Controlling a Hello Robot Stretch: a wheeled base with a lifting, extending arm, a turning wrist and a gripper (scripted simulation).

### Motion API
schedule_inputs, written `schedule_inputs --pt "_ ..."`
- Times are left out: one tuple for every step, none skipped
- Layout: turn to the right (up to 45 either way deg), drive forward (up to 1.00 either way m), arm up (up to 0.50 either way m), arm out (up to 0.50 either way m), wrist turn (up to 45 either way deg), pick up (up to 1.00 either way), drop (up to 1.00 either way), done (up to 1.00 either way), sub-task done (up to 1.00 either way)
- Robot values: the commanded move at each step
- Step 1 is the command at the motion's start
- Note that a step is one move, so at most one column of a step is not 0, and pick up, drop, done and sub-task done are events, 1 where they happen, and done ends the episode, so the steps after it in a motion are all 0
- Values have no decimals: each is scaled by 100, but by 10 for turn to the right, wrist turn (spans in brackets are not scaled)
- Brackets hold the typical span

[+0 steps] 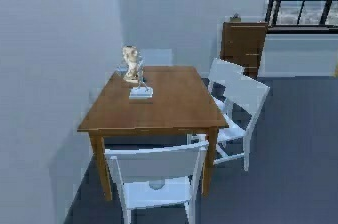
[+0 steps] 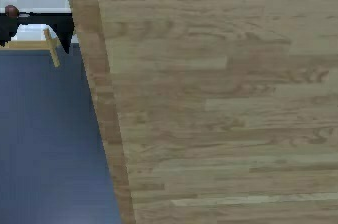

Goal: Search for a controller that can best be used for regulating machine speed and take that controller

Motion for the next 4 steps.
schedule_inputs --pt "120 0 0 0 0 0 0 0 0" --pt "0 20 0 0 0 0 0 0 0" --pt "300 0 0 0 0 0 0 0 0" --pt "0 5 0 0 0 0 0 0 0"
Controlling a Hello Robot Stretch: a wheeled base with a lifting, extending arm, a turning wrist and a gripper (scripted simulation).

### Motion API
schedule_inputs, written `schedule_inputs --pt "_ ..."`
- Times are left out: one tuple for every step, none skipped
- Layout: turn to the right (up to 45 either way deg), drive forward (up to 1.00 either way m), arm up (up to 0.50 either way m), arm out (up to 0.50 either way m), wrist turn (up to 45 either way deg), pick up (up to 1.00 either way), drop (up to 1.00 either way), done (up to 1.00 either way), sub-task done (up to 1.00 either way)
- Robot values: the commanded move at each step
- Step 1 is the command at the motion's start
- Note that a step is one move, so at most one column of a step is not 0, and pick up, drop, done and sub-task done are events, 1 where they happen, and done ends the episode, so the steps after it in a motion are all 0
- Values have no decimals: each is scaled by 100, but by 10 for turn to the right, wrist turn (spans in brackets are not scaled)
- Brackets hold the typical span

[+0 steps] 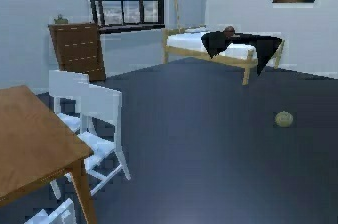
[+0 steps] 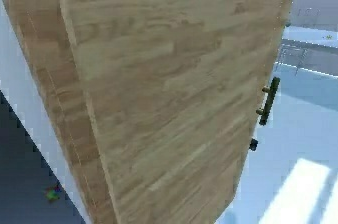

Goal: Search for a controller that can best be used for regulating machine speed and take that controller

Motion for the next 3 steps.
schedule_inputs --pt "-30 0 0 0 0 0 0 0 0" --pt "0 100 0 0 0 0 0 0 0" --pt "0 55 0 0 0 0 0 0 0"
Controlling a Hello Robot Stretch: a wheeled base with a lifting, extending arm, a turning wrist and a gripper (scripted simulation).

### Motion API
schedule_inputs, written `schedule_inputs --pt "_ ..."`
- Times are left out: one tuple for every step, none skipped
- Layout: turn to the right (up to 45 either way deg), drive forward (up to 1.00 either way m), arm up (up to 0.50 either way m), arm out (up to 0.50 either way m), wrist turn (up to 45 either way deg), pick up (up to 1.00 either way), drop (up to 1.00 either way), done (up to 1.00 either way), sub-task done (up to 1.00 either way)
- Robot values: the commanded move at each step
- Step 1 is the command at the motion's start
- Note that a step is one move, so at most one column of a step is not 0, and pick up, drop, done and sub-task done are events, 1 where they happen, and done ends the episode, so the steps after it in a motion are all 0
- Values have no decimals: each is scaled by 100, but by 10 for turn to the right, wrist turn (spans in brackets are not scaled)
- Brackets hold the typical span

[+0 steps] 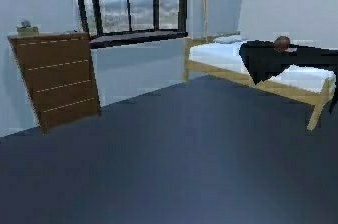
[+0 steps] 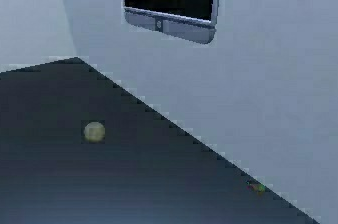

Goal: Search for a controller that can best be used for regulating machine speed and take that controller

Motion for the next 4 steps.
schedule_inputs --pt "-360 0 0 0 0 0 0 0 0" --pt "0 55 0 0 0 0 0 0 0" --pt "210 0 0 0 0 0 0 0 0" --pt "0 60 0 0 0 0 0 0 0"
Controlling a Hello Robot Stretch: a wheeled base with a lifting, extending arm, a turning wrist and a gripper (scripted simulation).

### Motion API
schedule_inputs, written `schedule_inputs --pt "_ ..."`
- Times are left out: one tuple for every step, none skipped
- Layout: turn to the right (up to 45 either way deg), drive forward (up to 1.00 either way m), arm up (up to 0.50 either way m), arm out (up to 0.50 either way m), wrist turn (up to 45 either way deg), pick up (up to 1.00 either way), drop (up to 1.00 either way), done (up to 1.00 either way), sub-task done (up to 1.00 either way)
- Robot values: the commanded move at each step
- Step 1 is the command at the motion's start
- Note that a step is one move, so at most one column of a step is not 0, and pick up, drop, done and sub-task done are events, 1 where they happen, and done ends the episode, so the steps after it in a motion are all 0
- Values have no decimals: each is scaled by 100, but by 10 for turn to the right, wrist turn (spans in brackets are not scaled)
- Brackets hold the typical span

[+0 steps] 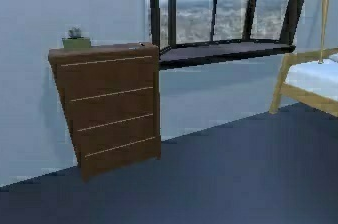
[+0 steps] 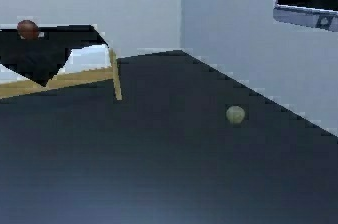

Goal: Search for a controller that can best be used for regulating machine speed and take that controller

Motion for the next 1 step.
schedule_inputs --pt "-450 0 0 0 0 0 0 0 0"
